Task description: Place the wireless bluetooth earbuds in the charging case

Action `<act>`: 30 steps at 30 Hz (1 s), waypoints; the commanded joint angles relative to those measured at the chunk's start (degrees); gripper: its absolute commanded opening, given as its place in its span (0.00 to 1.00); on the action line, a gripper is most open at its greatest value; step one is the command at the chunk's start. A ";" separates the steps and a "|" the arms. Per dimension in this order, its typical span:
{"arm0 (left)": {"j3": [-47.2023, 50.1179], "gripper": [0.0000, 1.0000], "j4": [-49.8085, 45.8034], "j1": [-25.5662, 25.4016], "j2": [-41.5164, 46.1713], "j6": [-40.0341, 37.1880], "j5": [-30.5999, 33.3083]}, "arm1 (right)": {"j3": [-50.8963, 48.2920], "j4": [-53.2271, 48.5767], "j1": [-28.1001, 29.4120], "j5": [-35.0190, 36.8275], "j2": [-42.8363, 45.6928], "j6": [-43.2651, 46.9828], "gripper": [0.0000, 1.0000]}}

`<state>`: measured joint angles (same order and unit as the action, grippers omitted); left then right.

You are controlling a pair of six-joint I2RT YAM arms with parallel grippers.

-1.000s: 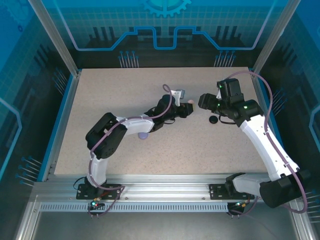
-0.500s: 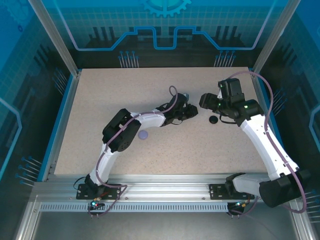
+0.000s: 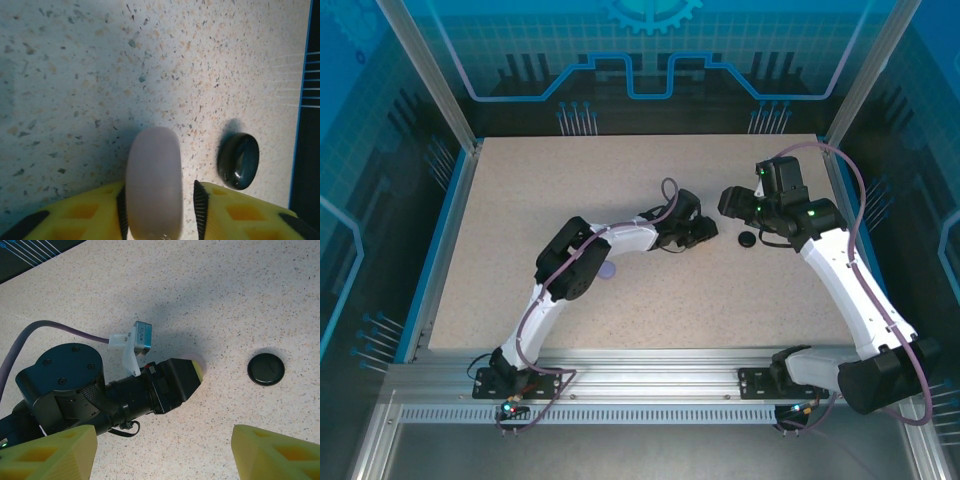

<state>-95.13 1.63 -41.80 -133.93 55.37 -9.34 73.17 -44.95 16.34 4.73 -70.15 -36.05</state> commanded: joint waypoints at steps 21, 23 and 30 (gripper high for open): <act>9.48 0.99 -9.62 5.52 21.82 -16.35 8.33 | 2.59 -2.77 -0.74 5.14 -0.86 -1.15 1.00; 10.78 0.99 -10.03 6.26 25.06 -18.39 9.64 | 2.68 -3.05 -0.71 5.88 -0.86 -1.63 1.00; 14.39 0.99 -14.45 8.63 35.89 -26.48 17.25 | 3.13 -1.71 1.30 2.37 -3.54 -0.77 1.00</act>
<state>-82.56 -9.61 -34.54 -102.63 34.44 2.87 74.96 -46.96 16.53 8.43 -72.25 -36.67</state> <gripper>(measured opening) 0.987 0.998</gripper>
